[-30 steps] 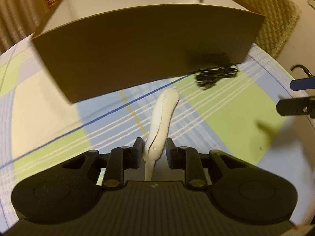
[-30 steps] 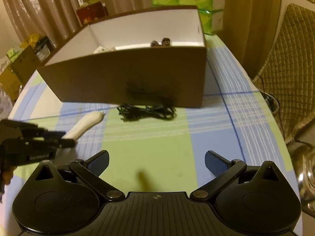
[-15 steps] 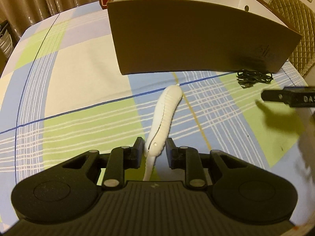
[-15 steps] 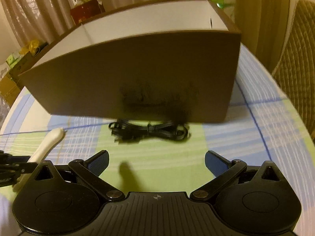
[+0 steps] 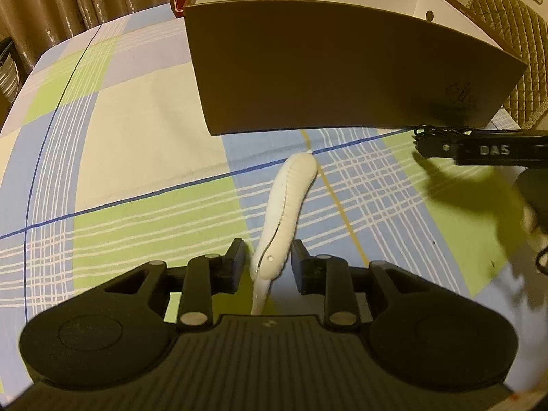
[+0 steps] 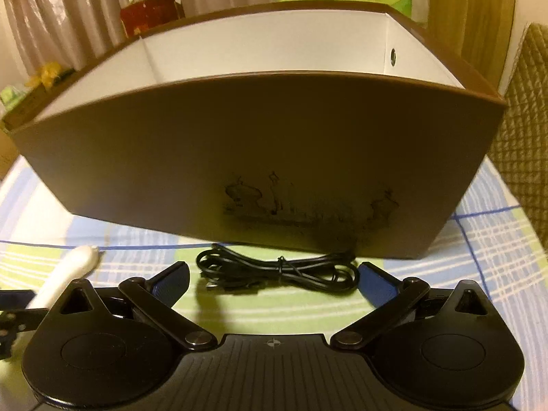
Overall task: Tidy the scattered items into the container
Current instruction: 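Grasp the white toothbrush with the left tool while the right tool approaches the black cable, then lift the toothbrush with the left tool while the right tool grasps the black cable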
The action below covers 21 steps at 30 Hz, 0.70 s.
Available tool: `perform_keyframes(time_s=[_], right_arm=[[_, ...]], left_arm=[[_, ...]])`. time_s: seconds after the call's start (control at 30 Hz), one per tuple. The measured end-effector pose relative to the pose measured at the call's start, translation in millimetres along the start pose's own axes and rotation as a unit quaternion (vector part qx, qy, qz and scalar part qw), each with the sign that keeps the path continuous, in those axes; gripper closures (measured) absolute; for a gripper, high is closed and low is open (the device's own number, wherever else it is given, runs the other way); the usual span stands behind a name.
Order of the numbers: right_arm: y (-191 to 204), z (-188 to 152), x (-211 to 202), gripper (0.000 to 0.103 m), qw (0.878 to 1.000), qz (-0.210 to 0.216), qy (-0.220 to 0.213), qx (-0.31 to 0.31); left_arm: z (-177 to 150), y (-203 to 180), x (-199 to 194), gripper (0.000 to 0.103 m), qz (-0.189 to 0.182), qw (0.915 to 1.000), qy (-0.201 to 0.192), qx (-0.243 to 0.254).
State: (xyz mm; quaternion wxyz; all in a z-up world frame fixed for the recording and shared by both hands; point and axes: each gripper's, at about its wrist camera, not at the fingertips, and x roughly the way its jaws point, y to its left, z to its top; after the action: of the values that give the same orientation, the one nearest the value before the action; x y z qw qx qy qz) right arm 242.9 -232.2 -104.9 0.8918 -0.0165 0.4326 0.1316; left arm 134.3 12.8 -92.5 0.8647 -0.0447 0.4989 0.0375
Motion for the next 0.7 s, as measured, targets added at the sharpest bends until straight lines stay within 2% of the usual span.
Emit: perform_keyframes(time_s=[0.17, 0.2, 0.27, 0.53, 0.7], right_arm=[[7.4, 1.1, 4.3, 0.003, 0.999, -0.032, 0.012, -0.009], [8.9, 0.3, 4.3, 0.006, 0.999, -0.037, 0.013, -0.018], [8.5, -1.1, 1.6, 0.009, 0.999, -0.034, 0.012, -0.024], [-6.2, -14.5, -14.5, 0.010, 0.999, -0.014, 0.022, -0.034], [-15.0, -38.5, -39.2, 0.010, 0.997, 0.011, 0.039, -0.061]], left_arm=[[0.3, 0.0, 0.3, 0.076, 0.001, 1.0000, -0.001, 0.001], [0.5, -0.2, 0.4, 0.076, 0.001, 1.0000, -0.001, 0.002], [1.1, -0.3, 0.8, 0.076, 0.002, 1.0000, -0.001, 0.003], [0.8, -1.4, 1.1, 0.076, 0.003, 1.0000, 0.000, 0.005], [-5.3, -4.7, -3.8, 0.076, 0.000, 0.9999, 0.009, 0.006]])
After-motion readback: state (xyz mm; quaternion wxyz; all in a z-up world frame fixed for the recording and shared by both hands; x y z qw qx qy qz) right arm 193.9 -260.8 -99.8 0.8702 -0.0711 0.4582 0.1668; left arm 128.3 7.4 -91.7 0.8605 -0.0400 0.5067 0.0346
